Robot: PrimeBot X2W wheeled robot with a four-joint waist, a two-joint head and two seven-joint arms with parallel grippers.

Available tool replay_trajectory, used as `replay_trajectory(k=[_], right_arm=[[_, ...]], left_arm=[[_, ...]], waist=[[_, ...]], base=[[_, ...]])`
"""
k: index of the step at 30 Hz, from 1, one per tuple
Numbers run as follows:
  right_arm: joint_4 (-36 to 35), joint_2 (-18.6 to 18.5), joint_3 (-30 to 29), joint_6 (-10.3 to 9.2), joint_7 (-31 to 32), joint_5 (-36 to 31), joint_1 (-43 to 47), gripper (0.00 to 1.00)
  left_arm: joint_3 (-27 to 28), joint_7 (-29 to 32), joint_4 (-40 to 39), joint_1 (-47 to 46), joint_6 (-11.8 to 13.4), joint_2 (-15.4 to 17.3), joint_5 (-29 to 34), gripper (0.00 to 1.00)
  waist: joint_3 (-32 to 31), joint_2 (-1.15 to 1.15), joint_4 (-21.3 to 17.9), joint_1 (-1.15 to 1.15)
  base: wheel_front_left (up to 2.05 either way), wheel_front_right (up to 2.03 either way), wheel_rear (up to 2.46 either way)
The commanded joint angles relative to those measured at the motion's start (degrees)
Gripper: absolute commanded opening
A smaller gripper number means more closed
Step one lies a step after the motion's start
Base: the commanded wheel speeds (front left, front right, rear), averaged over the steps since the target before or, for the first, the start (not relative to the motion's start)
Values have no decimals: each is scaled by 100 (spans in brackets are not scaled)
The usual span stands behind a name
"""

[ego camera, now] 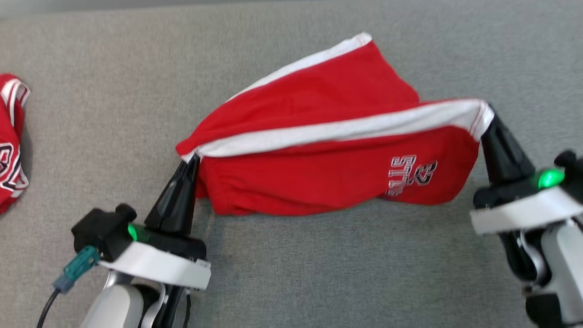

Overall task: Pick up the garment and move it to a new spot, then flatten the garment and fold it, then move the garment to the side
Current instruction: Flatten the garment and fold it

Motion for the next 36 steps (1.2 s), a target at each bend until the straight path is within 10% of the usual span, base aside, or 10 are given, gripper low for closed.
replay_trajectory(k=[1,30,31,32,33,36], right_arm=[[175,-145,99,2,-54,61,-433,0],[3106,-987,2202,1,-213,1040,-4005,0],[3149,-978,2209,1,-212,1062,-4020,4],[3212,-965,2258,1,-212,1072,-4005,44],[3234,-964,2261,1,-212,1067,-4016,100],[3205,-954,2237,1,-211,1042,-3885,100]], left_arm=[[-21,-39,86,-301,-63,-30,-6,0],[-272,-767,1566,-2006,-454,-600,-73,9],[-294,-769,1639,-2029,-469,-599,-77,42],[-325,-765,1706,-2035,-482,-601,-86,100],[-336,-772,1757,-2045,-504,-604,-97,100],[-378,-787,1888,-2067,-495,-577,5,100]], waist=[[489,0,250,0],[1445,0,945,0],[1445,0,940,0],[1441,0,936,0],[1436,0,934,0],[1389,0,917,0]], base=[[0,0,0],[0,0,0],[0,0,0],[0,0,0],[0,0,0],[0,0,0]])
